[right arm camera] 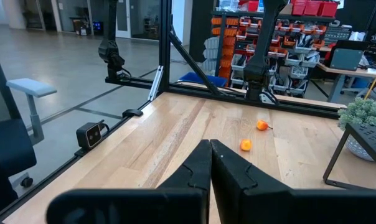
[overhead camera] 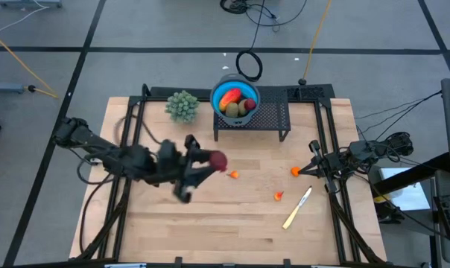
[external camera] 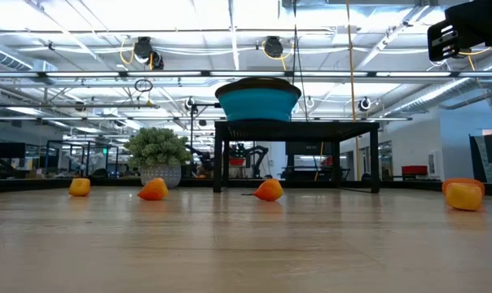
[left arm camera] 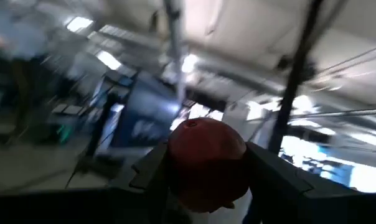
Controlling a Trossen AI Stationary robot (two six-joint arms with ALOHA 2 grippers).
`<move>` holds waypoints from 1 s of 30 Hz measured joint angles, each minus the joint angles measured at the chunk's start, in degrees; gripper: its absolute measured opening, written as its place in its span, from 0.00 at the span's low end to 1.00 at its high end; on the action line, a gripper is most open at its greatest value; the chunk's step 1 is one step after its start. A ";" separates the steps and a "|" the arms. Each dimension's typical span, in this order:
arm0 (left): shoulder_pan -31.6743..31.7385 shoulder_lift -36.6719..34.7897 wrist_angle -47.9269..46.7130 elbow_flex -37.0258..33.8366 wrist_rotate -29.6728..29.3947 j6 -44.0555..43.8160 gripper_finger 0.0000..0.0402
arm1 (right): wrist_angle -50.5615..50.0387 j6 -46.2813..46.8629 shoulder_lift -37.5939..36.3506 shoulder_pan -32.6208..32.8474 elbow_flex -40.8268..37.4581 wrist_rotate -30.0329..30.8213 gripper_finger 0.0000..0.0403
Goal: Pick & Place Fruit
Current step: Put the red pomegranate into the blue strainer bowl on the shelf
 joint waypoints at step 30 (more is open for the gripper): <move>32.74 -0.09 -42.25 7.08 13.00 -10.66 0.44 | 0.00 0.00 0.01 0.01 -0.04 0.00 0.00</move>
